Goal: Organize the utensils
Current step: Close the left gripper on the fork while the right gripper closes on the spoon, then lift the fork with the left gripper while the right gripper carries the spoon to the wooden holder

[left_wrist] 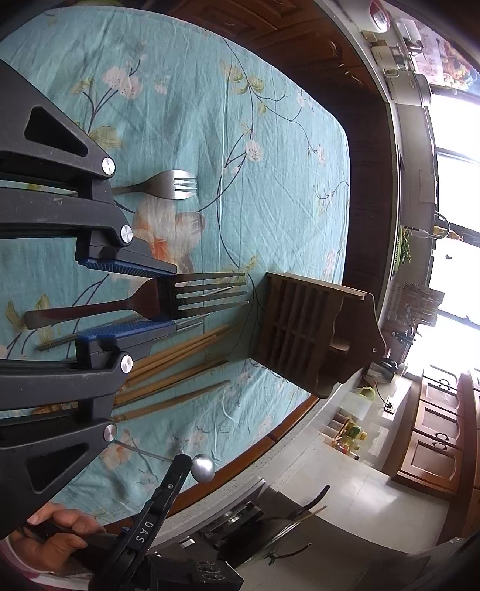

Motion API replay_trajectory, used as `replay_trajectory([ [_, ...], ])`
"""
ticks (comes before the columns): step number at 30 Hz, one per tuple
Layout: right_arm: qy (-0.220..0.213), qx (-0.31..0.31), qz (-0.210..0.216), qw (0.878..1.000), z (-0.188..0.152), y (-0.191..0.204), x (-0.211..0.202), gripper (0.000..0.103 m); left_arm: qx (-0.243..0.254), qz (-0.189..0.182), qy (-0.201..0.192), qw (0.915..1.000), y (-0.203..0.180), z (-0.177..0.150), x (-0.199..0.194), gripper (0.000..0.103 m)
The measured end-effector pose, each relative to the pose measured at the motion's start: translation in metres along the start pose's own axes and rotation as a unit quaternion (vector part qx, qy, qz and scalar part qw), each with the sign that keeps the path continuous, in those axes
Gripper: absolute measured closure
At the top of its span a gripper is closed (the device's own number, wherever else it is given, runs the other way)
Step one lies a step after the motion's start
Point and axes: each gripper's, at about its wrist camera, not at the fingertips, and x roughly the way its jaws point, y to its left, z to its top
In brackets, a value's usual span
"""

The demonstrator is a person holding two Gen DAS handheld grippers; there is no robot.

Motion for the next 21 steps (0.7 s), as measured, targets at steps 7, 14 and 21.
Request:
replay_trajectory([
  [7,-0.033,-0.012,0.017,0.999,0.019,0.014,-0.020,0.101,0.000,-0.006,-0.037,0.9993,0.001,0.005,-0.035,0.082],
  [14,-0.057,-0.030,0.026,0.998,0.039,0.027,-0.026,0.101,-0.002,-0.007,-0.059,0.9982,0.002,0.012,-0.050,0.082],
  [21,-0.071,-0.033,0.024,0.997,0.054,0.026,-0.021,0.101,0.000,-0.006,-0.067,0.9977,0.000,0.022,-0.048,0.082],
])
